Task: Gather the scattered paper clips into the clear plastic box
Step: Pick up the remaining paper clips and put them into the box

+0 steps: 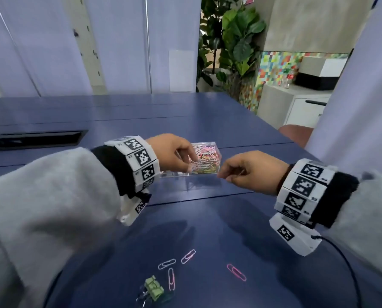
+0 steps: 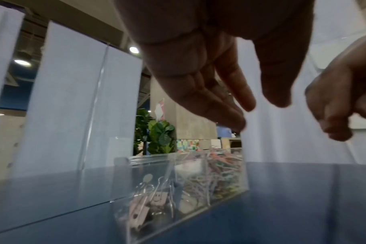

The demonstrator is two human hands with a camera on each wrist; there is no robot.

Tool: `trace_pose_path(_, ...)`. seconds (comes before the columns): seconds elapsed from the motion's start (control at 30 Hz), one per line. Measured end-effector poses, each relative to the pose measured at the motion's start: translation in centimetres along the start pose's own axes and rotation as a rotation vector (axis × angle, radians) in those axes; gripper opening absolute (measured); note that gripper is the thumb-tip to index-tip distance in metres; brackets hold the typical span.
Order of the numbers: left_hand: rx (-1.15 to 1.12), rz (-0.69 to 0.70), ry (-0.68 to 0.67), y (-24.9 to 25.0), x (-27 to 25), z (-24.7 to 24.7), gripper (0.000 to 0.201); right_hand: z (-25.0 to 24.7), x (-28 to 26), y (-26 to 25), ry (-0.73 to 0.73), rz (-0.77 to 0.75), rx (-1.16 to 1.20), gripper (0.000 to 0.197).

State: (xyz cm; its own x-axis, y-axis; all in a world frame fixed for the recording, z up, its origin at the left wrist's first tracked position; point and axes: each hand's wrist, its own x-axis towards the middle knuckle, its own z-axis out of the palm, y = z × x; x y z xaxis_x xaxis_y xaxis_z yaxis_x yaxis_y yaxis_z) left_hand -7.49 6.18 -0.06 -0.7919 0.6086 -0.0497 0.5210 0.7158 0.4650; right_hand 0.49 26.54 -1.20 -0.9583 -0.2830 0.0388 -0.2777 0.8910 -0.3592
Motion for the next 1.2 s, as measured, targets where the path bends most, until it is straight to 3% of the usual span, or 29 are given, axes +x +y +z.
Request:
trace_pose_path(0.13, 0.089, 0.018, -0.325, 0.0, -5.4, 0.8, 0.030, 0.7, -3.3, -1.6, -0.175, -0.048, -0.089, 0.022)
trace_pose_path(0.27, 0.146, -0.059, -0.435, -0.2, -8.4, 2.8, 0.029, 1.8, -5.9, -3.0, -0.351, -0.035, -0.140, 0.020)
trace_pose_path(0.43, 0.250, -0.170, -0.451, 0.7, -9.9, 5.0, 0.043, 3.8, -7.7, -4.2, -0.471, 0.006, -0.180, 0.029)
trace_pose_path(0.6, 0.475, -0.254, -0.435, 2.6, -10.3, 5.7, 0.057, 5.4, -7.9, -4.8, -0.452, 0.010, -0.222, 0.029)
trace_pose_path(0.73, 0.562, -0.244, -0.466, 3.5, -10.3, 6.4, 0.046, 5.9, -7.4, -5.5, -0.430, 0.003, -0.199, 0.014)
trace_pose_path(0.87, 0.518, -0.194, -0.465, 3.0, -9.9, 7.0, 0.035, 6.1, -6.9, -6.2, -0.476, -0.003, -0.191, 0.027)
trace_pose_path(1.2, 0.292, -0.141, -0.432, 1.3, -9.4, 6.9, 0.012, 7.1, -3.8, -7.8, -0.435, -0.141, -0.250, 0.037)
